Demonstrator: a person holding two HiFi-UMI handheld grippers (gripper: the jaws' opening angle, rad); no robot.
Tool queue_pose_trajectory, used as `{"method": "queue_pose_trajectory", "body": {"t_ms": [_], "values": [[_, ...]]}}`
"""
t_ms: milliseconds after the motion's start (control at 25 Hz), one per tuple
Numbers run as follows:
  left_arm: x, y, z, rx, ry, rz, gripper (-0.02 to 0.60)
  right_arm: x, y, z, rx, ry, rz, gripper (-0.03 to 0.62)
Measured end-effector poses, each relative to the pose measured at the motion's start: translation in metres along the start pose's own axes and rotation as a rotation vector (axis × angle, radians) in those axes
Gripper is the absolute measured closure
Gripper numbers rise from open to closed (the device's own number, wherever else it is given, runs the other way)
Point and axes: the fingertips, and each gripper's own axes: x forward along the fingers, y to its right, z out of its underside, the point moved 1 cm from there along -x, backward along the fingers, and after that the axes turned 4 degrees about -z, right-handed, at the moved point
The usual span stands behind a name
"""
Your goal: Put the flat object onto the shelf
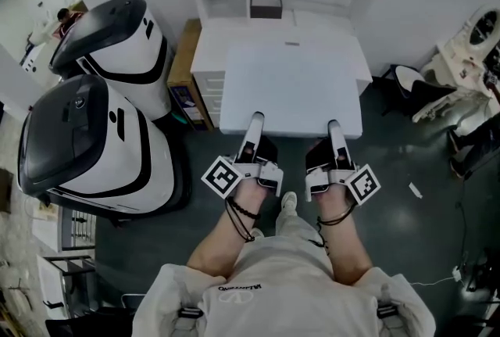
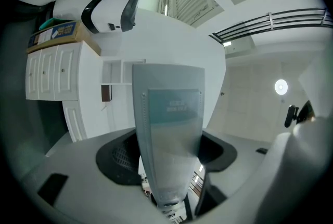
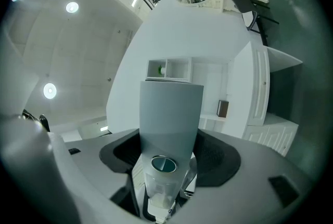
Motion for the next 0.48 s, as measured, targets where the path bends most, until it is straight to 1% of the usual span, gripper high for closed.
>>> {"method": "queue_pose_trajectory", "body": {"t_ms": [320, 480], "values": [[0.054, -0.020, -0.016, 0.032, 0.020, -0.009, 0.281, 0.057, 0.029, -0.017, 0.033, -0.019, -0.021, 0.292], [0.093, -0.034, -0.014, 0.030, 0.028, -0.013, 0.279, 0.087, 0.050, -0.039, 0.047, -0.029, -0.015, 0.292]]}}
